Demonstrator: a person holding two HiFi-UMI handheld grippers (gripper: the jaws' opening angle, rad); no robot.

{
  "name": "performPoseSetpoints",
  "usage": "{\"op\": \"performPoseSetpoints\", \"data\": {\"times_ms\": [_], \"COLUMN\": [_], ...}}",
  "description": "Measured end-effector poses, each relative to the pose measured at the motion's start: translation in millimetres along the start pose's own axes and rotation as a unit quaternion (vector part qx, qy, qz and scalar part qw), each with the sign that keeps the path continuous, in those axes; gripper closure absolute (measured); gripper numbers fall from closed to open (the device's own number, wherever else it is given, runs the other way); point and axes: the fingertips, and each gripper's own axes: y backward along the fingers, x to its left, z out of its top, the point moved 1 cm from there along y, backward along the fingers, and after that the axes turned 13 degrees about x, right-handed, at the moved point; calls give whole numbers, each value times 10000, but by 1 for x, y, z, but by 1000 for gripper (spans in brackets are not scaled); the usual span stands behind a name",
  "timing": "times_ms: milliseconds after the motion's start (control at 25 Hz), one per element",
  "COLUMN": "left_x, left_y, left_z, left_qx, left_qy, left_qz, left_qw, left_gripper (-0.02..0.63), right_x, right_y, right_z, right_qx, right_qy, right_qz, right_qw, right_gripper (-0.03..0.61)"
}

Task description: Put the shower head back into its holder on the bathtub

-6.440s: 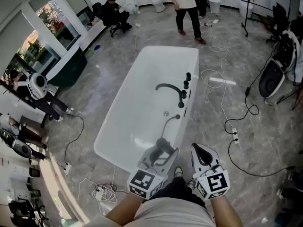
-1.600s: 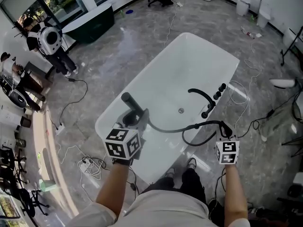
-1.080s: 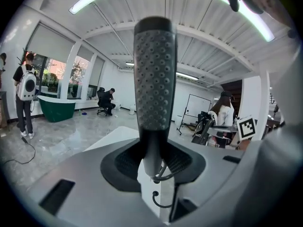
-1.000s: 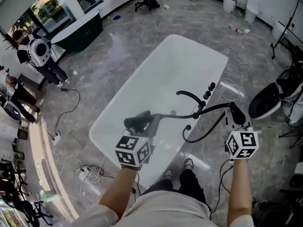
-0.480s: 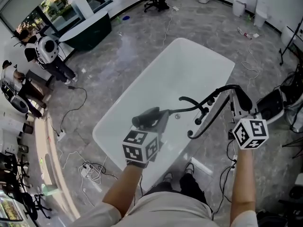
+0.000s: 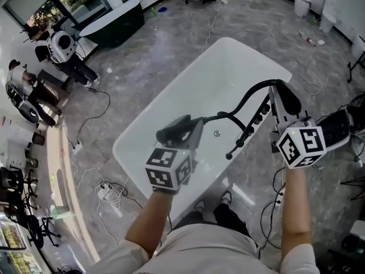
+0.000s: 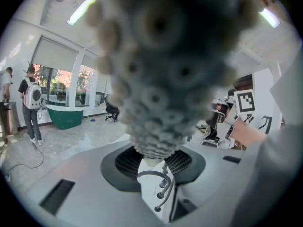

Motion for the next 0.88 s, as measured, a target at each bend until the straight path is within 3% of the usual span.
{"op": "performPoseSetpoints", "data": {"times_ms": [160,280,520,680,880], "left_x": [7,10,-8,-14,2], "left_y": [-3,-6,-24,-27,-20], "left_z": [-13,-22,-18,-20,-34], "left_qx": [128,179,160,256,348], "left_qy": [146,250,224,159,181], "left_qz": [161,251,324,415,525], "left_qw": [9997,9992,9991,9987,9979], "left_gripper": [482,482,482,482,482], "right_x": [8,8,-2,8,19], "right_y": [8,19,25,18,8], "right_z": [-27,-37,-20,-38,-68], "right_qx": [396,514,98,172,280], "right_qy": [118,643,1728,1578,961], "right_qz": [113,-89,-324,18,194], "right_qw": [9991,9966,9844,9873,9948], "right_gripper": [511,511,511,511,510]}}
